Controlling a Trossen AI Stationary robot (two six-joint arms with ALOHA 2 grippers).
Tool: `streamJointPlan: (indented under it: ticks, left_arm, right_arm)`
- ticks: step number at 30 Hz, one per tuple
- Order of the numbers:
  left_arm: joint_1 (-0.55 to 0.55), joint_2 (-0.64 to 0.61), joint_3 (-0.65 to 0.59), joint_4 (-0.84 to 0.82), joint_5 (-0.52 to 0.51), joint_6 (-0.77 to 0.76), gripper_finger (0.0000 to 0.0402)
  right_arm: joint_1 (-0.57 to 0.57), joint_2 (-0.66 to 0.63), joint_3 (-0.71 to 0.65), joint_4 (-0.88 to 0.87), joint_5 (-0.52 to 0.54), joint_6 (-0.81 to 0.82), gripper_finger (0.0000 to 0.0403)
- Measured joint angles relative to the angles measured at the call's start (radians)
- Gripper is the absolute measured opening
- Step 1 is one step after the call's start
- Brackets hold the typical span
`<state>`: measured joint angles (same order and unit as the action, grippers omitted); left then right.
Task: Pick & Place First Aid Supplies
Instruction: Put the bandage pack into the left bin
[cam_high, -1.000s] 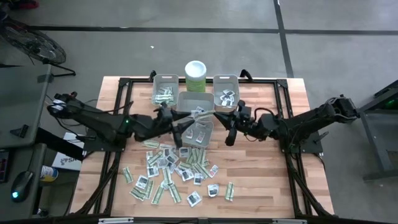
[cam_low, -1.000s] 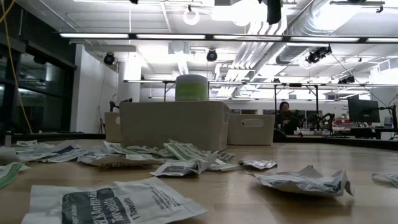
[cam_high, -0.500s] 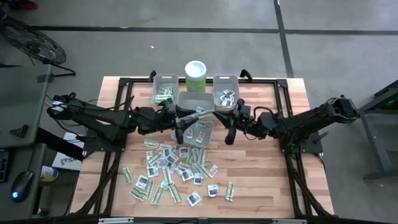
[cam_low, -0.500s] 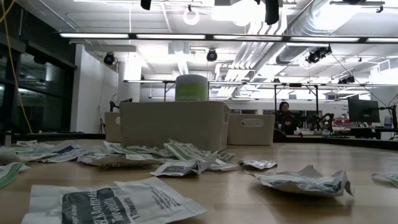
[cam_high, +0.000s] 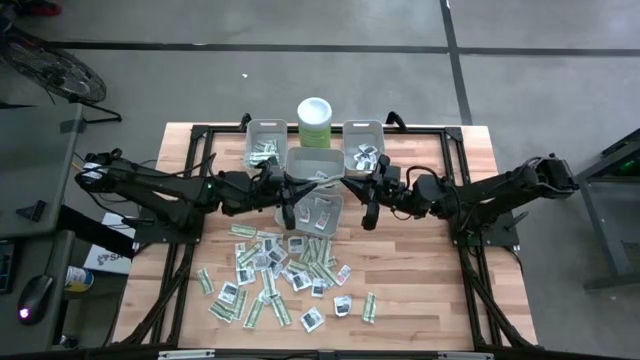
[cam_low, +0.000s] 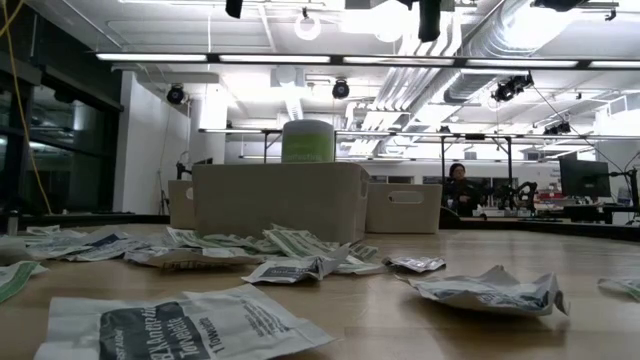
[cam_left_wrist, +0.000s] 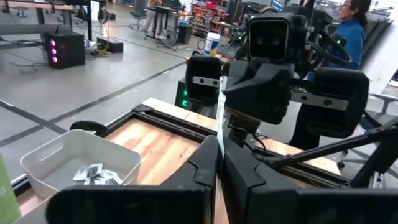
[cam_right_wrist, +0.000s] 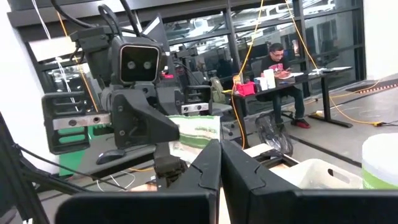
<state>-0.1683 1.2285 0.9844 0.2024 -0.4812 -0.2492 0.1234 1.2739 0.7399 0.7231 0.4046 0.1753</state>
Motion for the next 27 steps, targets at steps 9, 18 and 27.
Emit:
streamJointPlan:
  ticks: [9, 18, 27]
  left_arm:
    - [0.000, 0.000, 0.000, -0.018, -0.052, 0.010, 0.0002]
    - [0.034, -0.004, 0.000, -0.133, -0.205, -0.054, 0.0001]
    - [0.249, -0.031, 0.001, -0.567, -0.151, -0.375, 0.0001]
  right_arm:
    - [0.000, -0.003, 0.000, -0.001, 0.000, -0.070, 0.0028]
    - [-0.001, -0.050, 0.000, -0.048, 0.132, -0.072, 0.0147]
    - [-0.002, -0.136, 0.001, -0.211, 0.245, -0.072, 0.0207]
